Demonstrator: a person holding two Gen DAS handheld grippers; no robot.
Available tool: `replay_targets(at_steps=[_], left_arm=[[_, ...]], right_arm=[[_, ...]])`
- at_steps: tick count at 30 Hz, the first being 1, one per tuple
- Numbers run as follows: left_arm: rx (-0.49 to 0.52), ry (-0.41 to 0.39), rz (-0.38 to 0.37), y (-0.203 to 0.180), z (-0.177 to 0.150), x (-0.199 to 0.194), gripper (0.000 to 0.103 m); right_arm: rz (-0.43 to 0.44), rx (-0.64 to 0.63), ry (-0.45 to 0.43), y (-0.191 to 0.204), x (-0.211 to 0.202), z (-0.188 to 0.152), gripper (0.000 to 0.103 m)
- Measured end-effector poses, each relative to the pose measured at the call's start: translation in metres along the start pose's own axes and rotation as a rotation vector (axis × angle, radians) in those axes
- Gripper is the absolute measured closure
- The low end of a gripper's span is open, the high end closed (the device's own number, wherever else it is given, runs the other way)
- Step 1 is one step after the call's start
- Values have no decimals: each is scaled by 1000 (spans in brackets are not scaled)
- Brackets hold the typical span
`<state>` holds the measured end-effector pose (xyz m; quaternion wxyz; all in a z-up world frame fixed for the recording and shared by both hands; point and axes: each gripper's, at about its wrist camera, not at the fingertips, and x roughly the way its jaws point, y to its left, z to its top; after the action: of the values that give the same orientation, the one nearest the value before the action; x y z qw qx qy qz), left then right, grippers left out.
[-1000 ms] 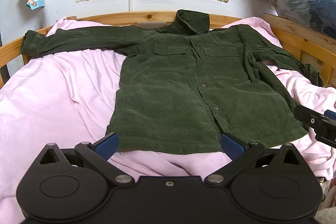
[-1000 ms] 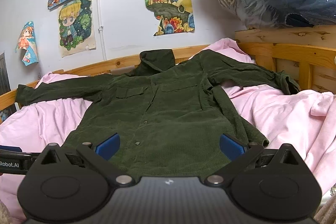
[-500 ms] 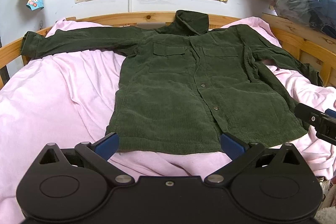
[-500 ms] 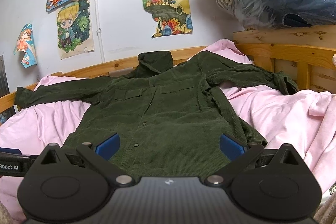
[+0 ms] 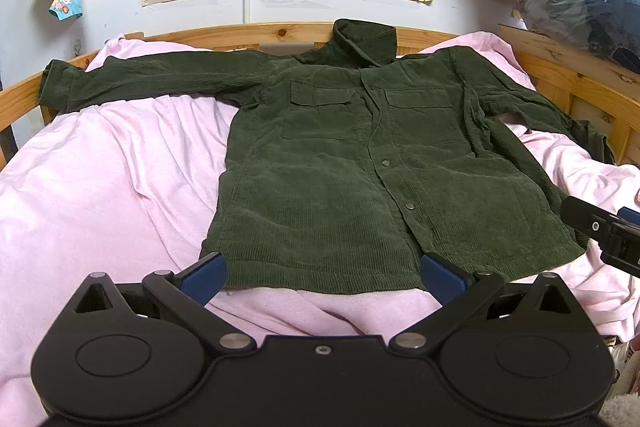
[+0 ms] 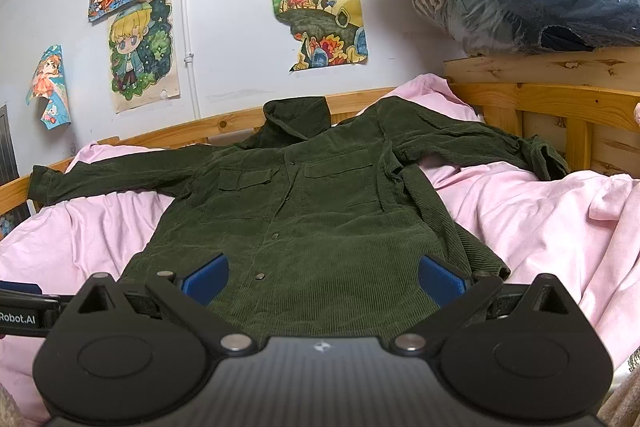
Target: Fold large clothes
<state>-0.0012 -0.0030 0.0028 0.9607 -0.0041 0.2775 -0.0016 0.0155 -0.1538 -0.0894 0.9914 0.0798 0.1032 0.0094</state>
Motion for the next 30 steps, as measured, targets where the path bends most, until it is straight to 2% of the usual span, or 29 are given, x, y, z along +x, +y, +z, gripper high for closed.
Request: replay_targets(at_steps=[25,30], left_arm=[[2,-1,0,0,0,0,1],[7,5,5,-1,0,1,1]], right_arm=[[4,3,3,-2,0,2,0],[-18,-6,28,0,2,0,0]])
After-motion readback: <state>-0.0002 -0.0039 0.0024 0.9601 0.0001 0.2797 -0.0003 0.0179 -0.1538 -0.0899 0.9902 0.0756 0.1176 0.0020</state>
